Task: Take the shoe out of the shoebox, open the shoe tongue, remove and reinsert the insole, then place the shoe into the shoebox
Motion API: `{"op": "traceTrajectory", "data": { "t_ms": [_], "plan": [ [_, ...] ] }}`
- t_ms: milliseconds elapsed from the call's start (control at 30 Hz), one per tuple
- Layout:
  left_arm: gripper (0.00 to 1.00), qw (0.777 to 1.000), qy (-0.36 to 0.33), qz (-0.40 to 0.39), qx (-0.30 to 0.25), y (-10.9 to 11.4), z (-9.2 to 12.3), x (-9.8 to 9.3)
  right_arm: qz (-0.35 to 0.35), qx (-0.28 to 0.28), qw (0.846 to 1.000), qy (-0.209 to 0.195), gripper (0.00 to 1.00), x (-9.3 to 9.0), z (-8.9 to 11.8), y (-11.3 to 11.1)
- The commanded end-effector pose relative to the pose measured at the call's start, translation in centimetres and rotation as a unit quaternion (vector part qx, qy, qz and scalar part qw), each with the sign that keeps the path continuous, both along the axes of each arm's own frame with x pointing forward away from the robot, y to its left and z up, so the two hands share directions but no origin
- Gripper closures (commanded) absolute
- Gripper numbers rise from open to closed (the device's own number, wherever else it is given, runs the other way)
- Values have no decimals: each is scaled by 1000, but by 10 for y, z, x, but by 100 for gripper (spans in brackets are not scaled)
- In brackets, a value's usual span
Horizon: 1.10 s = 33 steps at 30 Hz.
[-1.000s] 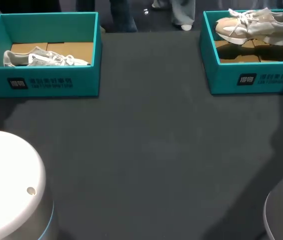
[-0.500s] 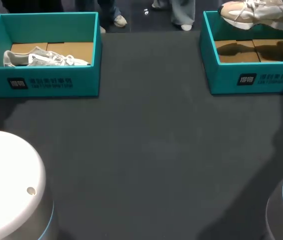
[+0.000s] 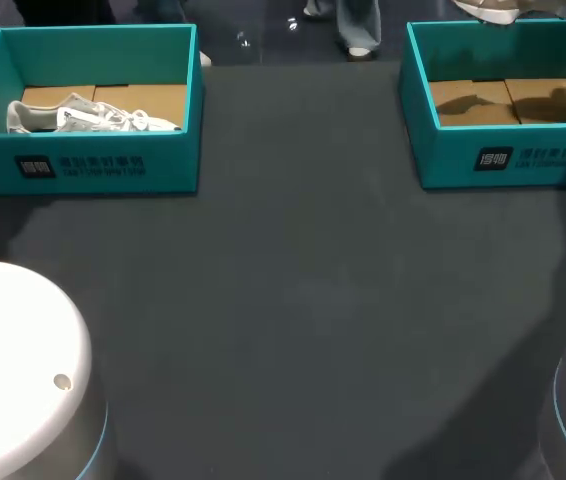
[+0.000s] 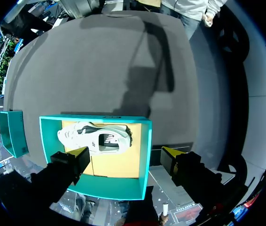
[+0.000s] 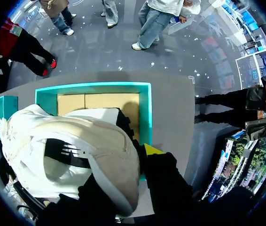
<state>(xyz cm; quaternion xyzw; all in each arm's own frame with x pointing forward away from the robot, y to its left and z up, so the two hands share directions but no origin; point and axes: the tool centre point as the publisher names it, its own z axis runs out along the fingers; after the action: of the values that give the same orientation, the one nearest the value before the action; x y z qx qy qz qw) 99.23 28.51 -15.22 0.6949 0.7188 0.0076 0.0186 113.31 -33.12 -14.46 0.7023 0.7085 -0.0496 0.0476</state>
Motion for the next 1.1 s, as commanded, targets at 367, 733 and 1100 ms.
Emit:
{"op": "traceTrajectory", "data": {
  "t_ms": [367,733,1100],
  "plan": [
    [0,1000,1,0,1,0,1,1,19,-27,999,-30,100,-78,44,50],
    [0,1000,1,0,1,0,1,1,-4,-45,998,-37,100,-157,45,123],
    [0,1000,1,0,1,0,1,1,-38,-47,995,-75,100,-247,33,197]
  ]
}}
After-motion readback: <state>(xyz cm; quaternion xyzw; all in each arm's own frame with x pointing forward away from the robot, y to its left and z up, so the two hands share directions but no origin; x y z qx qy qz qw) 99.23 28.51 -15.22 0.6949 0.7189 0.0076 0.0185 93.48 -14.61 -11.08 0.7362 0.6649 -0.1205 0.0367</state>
